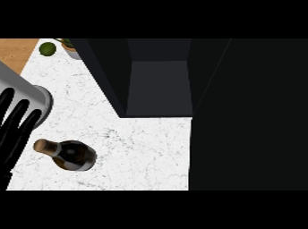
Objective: Pick up the wine, place it into the cabinet and close the cabinet
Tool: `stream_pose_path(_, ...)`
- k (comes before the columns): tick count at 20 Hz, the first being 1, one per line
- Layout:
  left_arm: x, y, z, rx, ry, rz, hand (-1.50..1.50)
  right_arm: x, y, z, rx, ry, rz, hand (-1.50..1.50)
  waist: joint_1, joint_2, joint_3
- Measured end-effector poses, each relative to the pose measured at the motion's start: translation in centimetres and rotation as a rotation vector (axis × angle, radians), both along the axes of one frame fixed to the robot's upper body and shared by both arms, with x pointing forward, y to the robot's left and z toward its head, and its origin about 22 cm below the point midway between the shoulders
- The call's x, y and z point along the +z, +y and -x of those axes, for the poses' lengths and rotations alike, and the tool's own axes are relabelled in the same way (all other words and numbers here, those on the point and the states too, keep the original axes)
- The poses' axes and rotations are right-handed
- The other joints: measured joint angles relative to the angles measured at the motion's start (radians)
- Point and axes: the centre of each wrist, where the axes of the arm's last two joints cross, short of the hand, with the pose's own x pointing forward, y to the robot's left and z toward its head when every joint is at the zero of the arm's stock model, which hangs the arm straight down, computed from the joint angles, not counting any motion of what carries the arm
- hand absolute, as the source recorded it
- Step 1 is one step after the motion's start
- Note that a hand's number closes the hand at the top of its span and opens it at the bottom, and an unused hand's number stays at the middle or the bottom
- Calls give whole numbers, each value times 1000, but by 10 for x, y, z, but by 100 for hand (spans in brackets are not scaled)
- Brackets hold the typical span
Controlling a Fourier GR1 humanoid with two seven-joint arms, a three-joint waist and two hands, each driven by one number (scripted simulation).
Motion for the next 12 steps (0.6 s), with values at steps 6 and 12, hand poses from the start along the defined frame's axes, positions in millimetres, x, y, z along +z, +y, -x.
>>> stream_pose_path(6, 7, -1, 0, 20, 22, 9, -150, 1, 3, 1, -1, 0, -4, -150, 0, -2, 0)
stream_pose_path(12, 16, 6, -2, 67, -2, -5, -150, 3, 2, 1, -15, 0, 6, -150, 0, -4, 0)
